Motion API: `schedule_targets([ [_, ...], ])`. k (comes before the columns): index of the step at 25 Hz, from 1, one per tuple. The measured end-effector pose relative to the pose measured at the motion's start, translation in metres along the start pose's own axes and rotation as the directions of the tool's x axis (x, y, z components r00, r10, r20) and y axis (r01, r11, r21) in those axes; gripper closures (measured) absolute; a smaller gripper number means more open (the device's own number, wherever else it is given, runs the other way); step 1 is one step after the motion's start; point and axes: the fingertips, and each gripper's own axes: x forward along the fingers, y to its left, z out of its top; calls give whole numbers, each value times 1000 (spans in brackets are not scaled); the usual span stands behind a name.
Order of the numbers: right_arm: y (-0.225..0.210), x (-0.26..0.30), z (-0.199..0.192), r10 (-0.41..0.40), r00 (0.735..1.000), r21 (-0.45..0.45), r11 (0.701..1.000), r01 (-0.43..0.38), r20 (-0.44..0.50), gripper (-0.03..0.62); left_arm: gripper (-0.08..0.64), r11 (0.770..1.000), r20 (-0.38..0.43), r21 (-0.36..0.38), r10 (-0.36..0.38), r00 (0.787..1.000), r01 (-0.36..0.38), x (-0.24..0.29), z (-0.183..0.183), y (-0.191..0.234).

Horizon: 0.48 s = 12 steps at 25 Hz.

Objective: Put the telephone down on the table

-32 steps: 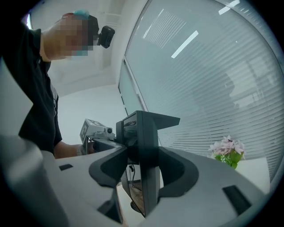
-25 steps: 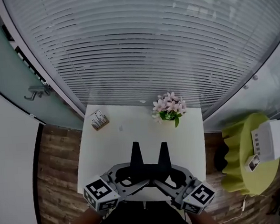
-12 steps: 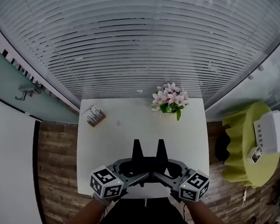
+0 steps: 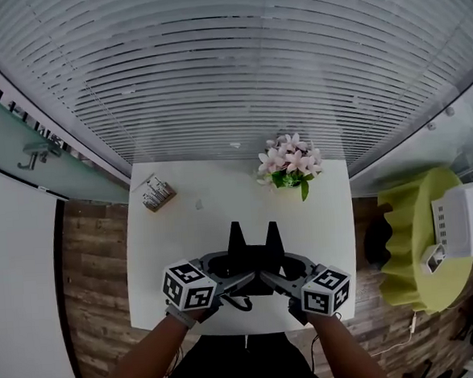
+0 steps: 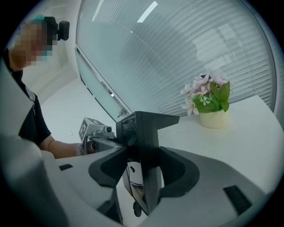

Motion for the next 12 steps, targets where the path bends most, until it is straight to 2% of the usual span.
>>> schedule_targets([
  [6, -28, 19, -6, -13, 999, 39, 999, 14, -35, 359, 319, 999, -16, -52, -3, 1000, 3, 17, -5, 30],
  [12, -53, 41, -16, 8, 996, 92, 996, -1, -84, 359, 319, 997, -33, -76, 19, 999, -22, 26, -4, 56],
])
